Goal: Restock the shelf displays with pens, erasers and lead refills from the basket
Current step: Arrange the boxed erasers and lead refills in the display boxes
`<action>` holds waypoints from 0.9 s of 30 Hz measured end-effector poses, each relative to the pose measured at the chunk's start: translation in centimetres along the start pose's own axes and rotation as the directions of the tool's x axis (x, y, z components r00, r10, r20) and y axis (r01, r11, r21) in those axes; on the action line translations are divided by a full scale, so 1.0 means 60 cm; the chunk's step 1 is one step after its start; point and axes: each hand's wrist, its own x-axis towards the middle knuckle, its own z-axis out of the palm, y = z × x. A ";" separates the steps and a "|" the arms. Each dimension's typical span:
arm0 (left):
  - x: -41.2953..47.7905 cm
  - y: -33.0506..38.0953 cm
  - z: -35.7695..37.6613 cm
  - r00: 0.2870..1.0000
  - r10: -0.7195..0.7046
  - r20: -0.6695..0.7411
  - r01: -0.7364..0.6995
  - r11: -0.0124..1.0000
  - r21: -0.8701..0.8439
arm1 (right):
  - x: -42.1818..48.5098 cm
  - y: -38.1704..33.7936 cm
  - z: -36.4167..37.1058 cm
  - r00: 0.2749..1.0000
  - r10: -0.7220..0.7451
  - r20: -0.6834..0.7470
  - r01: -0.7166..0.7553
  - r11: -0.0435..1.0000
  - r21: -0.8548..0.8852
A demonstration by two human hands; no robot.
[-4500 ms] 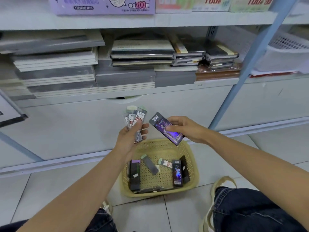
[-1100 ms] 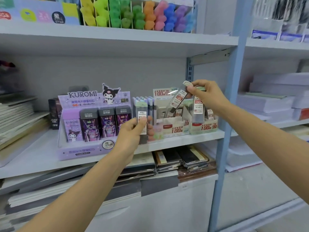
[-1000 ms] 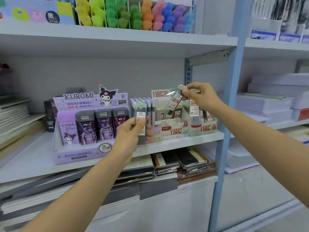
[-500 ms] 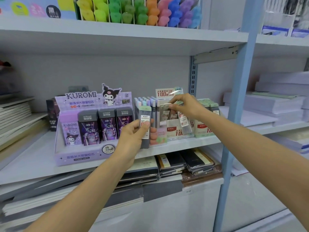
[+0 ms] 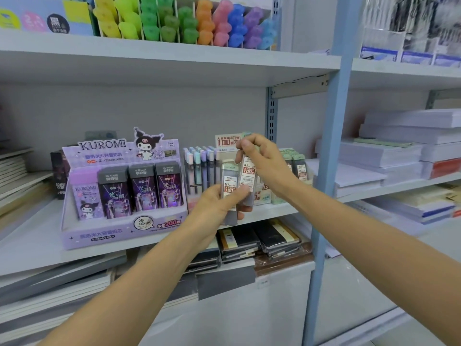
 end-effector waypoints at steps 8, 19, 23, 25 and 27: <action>0.005 -0.008 0.043 0.996 0.074 0.053 -0.075 0.997 0.018 | -0.044 -0.002 -0.040 0.984 0.145 0.107 -0.156 0.982 0.102; 0.021 -0.026 0.090 0.990 0.093 0.104 -0.124 0.925 0.358 | -0.074 0.023 -0.151 0.943 0.198 0.269 -0.191 0.980 -0.052; 0.037 -0.039 0.080 0.891 0.444 0.097 -0.362 0.563 0.743 | -0.063 0.039 -0.198 0.981 0.195 -0.006 -0.195 0.980 -0.034; 0.046 -0.046 0.075 0.833 0.527 0.168 -0.378 0.320 0.869 | -0.052 0.044 -0.217 0.983 0.139 -0.120 -0.148 0.986 -0.071; 0.058 -0.054 0.073 0.827 0.512 0.233 -0.304 0.060 0.951 | -0.040 0.048 -0.229 0.980 0.085 -0.181 -0.111 0.984 -0.142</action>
